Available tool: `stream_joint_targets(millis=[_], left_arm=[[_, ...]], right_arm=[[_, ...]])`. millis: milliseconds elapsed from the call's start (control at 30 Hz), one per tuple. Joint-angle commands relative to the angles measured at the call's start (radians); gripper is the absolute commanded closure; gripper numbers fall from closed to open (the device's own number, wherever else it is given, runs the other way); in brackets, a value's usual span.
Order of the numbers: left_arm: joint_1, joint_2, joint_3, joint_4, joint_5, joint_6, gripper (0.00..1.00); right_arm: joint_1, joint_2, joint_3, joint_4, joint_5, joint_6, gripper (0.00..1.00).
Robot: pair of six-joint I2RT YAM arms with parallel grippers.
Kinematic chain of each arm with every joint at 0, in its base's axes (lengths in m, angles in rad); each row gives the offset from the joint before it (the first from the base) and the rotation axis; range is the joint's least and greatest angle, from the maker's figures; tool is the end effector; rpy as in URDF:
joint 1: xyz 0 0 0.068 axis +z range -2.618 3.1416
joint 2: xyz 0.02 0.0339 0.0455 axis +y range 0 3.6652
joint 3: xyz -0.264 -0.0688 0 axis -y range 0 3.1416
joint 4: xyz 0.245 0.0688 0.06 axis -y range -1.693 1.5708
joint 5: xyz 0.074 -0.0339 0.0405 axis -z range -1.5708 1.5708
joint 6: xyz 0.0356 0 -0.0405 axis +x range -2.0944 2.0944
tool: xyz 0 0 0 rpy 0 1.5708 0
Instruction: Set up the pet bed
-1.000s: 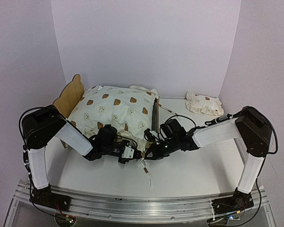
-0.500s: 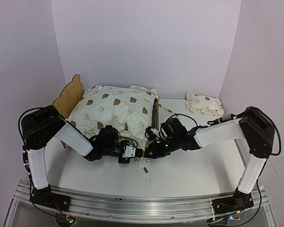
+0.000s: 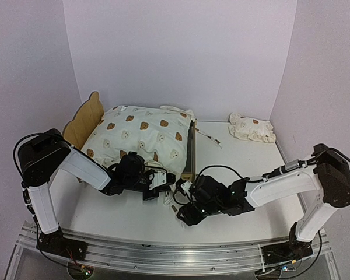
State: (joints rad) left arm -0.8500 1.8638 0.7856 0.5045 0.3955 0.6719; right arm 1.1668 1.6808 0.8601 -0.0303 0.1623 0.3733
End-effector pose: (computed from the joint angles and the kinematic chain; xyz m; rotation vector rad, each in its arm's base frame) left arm 0.2238 -0.2756 0.1208 1.6354 1.3808 -0.5277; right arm 0.1357 0.3029 0.1555 -0.8849 2.3076 0.5029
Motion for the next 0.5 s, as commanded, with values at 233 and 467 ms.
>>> stream_joint_targets(millis=[233,467], left_arm=[[0.004,-0.046,0.036,0.010,-0.025,-0.071,1.00],[0.005,-0.056,0.043,-0.004,-0.051,-0.119,1.00]], right_arm=[[0.097,0.165,0.069,-0.055,0.124,0.034,0.40],[0.111,0.169,0.045,-0.162,0.256,0.093,0.95]])
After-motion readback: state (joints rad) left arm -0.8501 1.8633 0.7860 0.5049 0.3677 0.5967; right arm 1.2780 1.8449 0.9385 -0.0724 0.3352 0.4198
